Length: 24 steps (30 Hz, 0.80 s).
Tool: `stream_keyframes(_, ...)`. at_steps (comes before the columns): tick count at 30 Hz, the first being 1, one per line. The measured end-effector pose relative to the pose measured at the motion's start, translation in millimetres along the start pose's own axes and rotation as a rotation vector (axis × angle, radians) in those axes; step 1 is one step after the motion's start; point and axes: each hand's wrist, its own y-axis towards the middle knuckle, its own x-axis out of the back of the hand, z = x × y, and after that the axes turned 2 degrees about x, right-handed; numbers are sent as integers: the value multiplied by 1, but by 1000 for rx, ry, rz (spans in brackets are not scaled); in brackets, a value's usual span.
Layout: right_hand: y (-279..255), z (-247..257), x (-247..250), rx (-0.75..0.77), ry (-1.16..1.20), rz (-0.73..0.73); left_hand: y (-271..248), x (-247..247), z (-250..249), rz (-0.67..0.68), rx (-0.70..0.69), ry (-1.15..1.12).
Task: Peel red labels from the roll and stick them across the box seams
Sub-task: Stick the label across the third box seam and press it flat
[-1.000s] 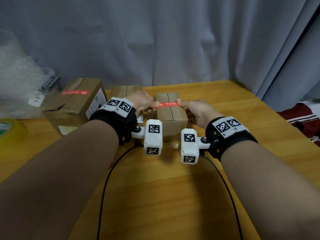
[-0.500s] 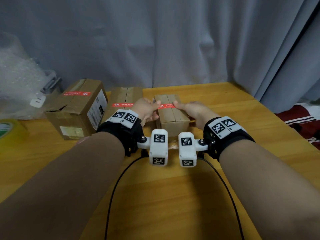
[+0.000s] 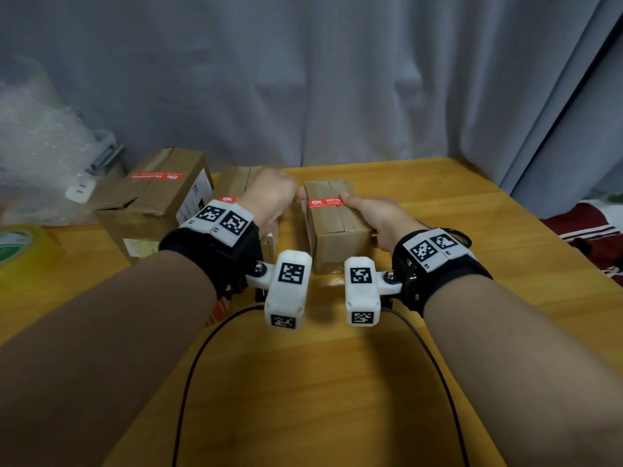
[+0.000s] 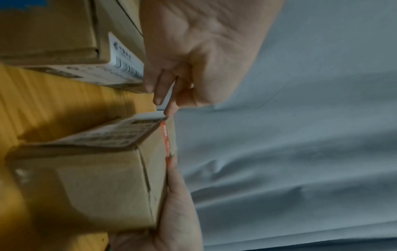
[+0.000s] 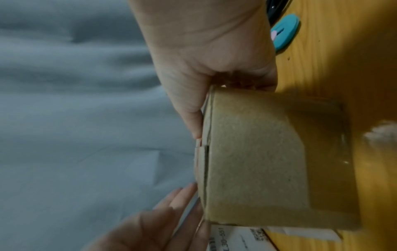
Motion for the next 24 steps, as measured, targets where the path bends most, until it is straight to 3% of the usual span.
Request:
stream_keyframes(10,-4,-4,-16,71,15,-97,-15,-2,0,218,106,-288)
stream_keyframes(24,-9,-5,-25,203,-196,-231,-22,2,20,360,126,-300)
